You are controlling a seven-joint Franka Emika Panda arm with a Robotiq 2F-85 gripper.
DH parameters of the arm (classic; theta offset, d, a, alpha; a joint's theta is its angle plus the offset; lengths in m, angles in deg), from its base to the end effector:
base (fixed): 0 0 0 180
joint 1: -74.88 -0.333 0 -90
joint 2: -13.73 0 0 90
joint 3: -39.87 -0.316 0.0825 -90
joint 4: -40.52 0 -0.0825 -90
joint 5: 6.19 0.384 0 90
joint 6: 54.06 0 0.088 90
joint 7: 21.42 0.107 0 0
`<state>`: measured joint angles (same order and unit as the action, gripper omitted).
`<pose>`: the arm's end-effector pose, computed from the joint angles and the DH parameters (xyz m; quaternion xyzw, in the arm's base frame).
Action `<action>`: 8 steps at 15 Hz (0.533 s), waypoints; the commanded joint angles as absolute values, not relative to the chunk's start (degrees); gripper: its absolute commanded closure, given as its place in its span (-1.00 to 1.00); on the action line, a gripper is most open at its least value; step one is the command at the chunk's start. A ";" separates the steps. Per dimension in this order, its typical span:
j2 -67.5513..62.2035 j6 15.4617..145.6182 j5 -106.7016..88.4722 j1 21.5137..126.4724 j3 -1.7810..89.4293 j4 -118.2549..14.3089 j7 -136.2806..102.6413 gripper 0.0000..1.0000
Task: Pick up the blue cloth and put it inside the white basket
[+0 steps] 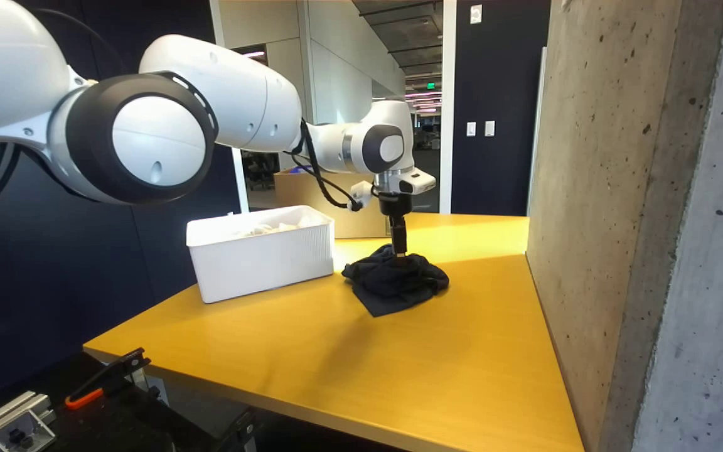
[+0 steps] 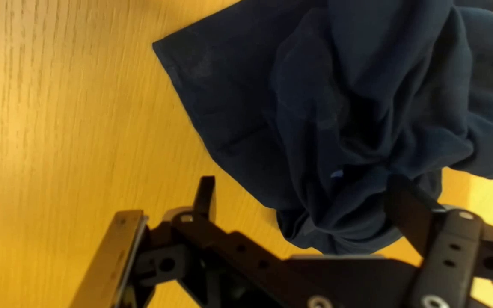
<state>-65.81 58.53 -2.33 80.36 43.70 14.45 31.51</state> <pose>0.8129 -0.0930 0.1903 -0.8638 0.5001 -0.0567 0.0235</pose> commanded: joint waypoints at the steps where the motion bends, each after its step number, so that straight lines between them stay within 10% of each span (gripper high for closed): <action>1: -67.18 59.18 -2.39 80.27 43.54 15.35 31.58 -1.00; 8: -70.33 67.47 -3.08 80.15 43.72 16.07 25.58 -1.00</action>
